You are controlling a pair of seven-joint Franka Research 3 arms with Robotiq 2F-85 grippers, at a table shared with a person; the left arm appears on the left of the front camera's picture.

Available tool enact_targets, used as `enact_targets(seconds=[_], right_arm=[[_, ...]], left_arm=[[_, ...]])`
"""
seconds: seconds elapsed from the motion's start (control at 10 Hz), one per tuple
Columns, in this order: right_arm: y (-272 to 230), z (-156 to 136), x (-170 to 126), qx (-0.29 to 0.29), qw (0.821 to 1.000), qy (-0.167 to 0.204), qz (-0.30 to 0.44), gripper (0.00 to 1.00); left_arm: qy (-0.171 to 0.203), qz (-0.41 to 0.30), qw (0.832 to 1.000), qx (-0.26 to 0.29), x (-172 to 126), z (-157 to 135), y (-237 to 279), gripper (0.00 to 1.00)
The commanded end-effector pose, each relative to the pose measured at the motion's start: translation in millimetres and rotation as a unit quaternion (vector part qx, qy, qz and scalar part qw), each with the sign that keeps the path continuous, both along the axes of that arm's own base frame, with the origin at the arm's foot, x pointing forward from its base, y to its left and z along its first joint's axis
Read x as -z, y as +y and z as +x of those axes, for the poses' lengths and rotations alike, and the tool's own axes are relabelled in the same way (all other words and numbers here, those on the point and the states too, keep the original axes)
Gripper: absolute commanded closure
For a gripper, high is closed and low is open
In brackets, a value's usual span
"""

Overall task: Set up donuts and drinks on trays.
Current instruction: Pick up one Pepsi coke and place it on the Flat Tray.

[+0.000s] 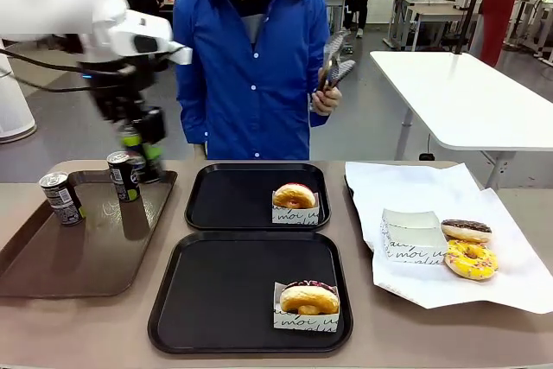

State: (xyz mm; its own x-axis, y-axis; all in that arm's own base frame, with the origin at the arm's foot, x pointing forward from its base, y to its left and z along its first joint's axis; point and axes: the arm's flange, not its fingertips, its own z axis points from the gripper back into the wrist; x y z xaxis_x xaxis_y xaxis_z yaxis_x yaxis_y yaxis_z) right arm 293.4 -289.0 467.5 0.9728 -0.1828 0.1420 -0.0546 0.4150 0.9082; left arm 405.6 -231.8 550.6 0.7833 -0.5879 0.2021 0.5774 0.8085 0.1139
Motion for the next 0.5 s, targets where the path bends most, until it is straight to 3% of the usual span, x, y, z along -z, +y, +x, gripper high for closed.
enact_targets(seconds=[0.0, 0.2, 0.4], right_arm=[[0, 1, 0, 0.001, 1.000, -0.003, 0.001, 0.00], [0, 1, 0, 0.001, 1.000, -0.003, 0.001, 0.00], [0, 1, 0, 0.001, 1.000, -0.003, 0.001, 0.00]], left_arm=[[0.003, -0.011, 0.999, 0.036, 6, 66, -42, 0.42], [0.006, -0.016, 0.999, 0.035, 36, 104, -66, 0.42], [0.075, -0.035, 0.997, -0.003, 64, 121, -73, 0.42]])
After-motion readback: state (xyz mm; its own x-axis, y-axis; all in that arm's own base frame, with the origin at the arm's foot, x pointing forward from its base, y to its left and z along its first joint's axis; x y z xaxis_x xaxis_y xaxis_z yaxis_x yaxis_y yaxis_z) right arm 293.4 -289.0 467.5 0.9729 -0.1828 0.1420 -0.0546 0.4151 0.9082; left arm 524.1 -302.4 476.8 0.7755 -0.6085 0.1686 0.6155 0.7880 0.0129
